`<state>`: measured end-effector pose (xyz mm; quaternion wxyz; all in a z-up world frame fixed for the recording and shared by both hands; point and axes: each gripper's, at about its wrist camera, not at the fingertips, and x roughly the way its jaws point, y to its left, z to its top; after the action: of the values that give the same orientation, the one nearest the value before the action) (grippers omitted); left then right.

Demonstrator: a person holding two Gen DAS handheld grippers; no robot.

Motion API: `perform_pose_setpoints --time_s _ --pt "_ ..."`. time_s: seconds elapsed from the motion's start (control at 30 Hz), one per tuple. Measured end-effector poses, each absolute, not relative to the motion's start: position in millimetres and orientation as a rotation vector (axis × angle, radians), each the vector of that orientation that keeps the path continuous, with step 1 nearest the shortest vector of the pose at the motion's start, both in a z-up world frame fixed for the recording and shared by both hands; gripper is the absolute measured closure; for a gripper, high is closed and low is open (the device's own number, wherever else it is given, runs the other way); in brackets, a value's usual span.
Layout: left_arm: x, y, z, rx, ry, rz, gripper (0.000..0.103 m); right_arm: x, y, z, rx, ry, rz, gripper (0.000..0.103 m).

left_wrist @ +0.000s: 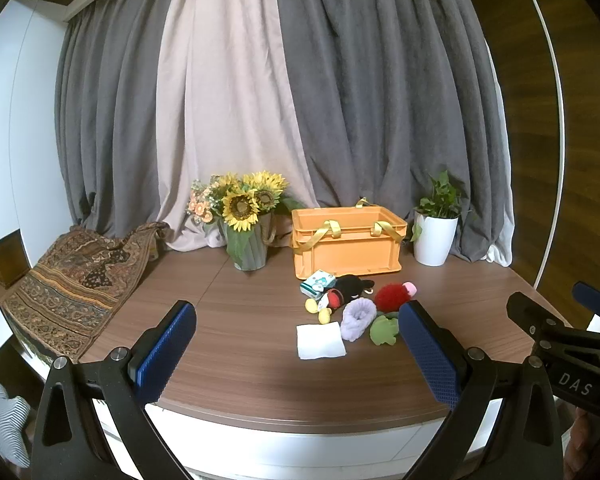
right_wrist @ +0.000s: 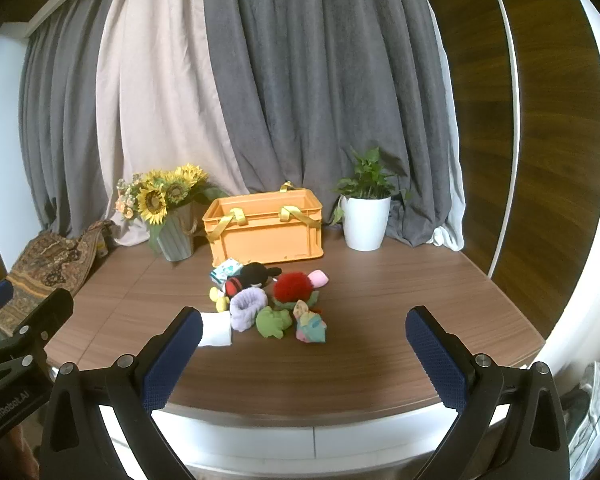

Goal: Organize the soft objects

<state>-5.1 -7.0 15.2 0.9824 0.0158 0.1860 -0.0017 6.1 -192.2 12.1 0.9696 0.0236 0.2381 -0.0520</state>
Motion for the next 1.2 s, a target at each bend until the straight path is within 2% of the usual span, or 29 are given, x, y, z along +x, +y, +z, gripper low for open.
perform_pose_setpoints --time_s 0.97,1.2 --pt "-0.1 -7.1 10.9 0.034 0.382 -0.010 0.000 6.1 -188.1 17.3 0.054 0.494 -0.102 0.000" --pt "19.0 -8.4 -2.2 0.027 0.409 -0.029 0.000 19.8 -188.9 1.5 0.061 0.522 -0.117 0.000"
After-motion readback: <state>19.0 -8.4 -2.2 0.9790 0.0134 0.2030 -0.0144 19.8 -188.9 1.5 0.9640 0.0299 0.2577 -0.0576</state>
